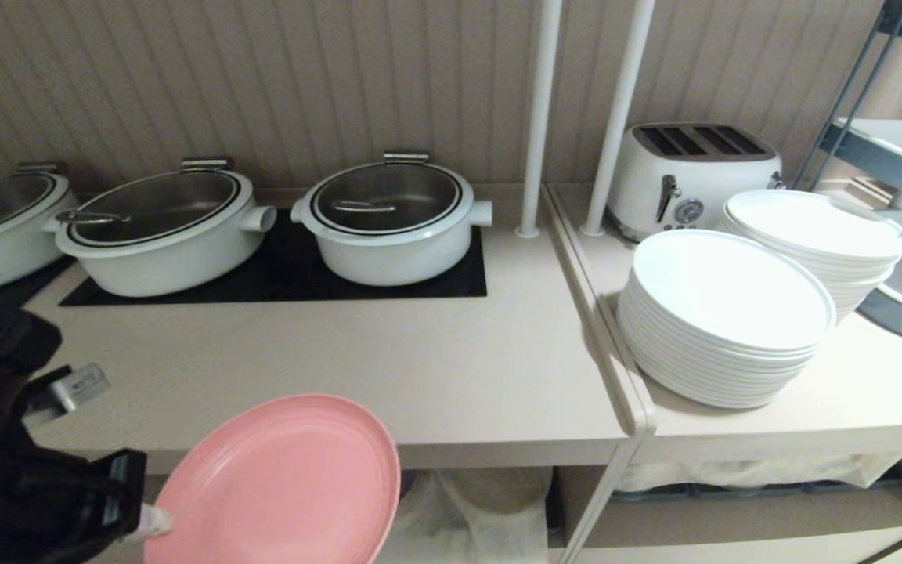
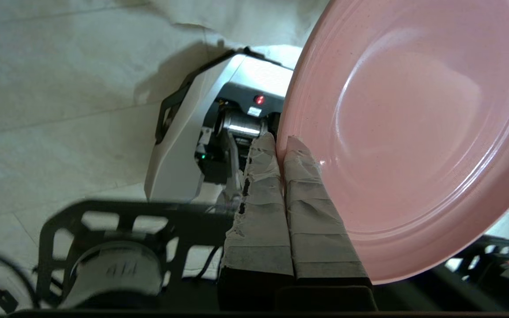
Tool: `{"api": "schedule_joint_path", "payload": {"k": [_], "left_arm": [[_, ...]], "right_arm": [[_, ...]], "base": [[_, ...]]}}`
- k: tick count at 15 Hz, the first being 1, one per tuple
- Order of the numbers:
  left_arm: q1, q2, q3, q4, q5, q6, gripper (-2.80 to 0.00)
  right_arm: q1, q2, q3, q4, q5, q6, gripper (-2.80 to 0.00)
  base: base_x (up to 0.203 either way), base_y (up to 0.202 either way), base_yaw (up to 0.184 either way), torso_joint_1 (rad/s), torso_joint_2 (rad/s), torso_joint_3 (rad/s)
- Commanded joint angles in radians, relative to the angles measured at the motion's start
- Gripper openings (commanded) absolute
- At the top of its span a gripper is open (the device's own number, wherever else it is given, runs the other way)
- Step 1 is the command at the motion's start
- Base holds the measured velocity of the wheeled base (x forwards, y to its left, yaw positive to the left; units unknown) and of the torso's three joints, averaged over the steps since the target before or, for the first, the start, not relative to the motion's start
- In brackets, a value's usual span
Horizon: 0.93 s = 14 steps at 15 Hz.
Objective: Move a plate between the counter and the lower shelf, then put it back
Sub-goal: Put the plate in the cupboard
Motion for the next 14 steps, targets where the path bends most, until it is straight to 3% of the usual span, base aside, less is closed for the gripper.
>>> {"api": "schedule_joint_path", "payload": {"k": [1, 8, 14], "left_arm": [[0.006, -0.148, 0.081, 0.004, 0.001, -0.009, -2.8], [0.007, -0.4, 0.222, 0.102, 0.012, -0.023, -2.8], [0.007, -0.443, 0.28, 0.111, 0.003, -0.021, -2.8]], "right_arm": [[0.0, 0.0, 0.0, 0.0, 0.0, 0.0, -2.8], [0.0, 0.0, 0.0, 0.0, 0.0, 0.0, -2.8], [0.0, 0.0, 0.0, 0.0, 0.0, 0.0, -2.8]], "base": [[0.0, 0.0, 0.0, 0.0, 0.0, 0.0], [0.0, 0.0, 0.0, 0.0, 0.0, 0.0], [0.0, 0.0, 0.0, 0.0, 0.0, 0.0]]}}
